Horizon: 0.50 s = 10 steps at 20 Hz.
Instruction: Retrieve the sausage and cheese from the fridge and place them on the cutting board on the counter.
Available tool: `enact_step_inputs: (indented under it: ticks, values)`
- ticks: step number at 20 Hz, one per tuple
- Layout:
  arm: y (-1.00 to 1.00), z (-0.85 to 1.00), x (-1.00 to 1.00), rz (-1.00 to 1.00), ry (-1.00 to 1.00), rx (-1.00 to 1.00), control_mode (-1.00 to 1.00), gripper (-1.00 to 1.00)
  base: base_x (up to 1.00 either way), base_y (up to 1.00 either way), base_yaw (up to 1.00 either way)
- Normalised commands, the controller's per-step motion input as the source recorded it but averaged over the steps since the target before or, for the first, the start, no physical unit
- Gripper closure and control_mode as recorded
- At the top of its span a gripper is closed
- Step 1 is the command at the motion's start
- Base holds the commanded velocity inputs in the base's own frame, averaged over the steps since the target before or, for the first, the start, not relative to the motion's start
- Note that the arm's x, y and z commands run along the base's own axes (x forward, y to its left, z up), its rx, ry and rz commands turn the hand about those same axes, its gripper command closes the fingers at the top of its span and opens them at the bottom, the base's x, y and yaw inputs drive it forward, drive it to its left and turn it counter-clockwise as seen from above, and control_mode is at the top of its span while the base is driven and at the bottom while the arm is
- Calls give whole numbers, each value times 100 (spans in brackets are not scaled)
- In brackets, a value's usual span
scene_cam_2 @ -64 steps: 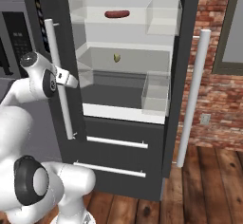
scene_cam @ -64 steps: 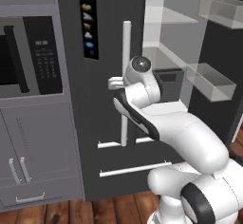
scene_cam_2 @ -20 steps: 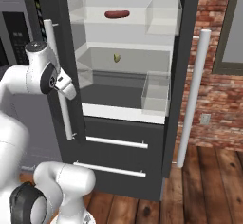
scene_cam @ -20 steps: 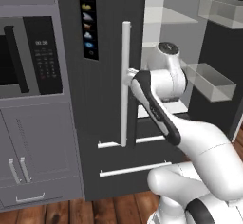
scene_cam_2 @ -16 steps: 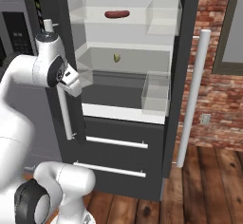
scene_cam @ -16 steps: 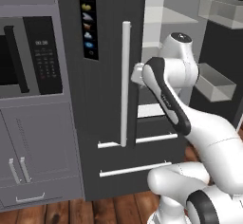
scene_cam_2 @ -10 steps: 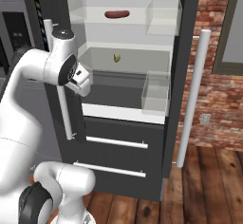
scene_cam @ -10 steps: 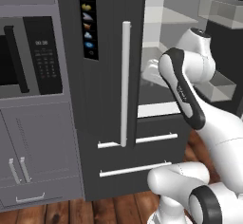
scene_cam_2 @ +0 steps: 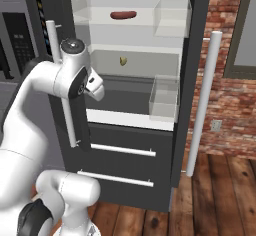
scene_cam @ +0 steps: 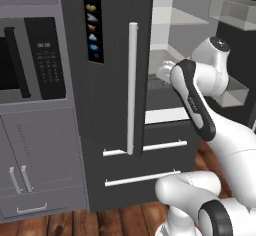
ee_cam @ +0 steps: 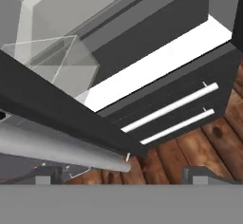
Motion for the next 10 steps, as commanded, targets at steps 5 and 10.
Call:
enact_step_inputs:
  ticks: [5, 10]
  values:
    - [-35, 0, 32, -34, 2, 4, -100, -100, 0, 0, 0]
    - [-30, 7, 33, -15, 13, 14, -100, -100, 0, 0, 0]
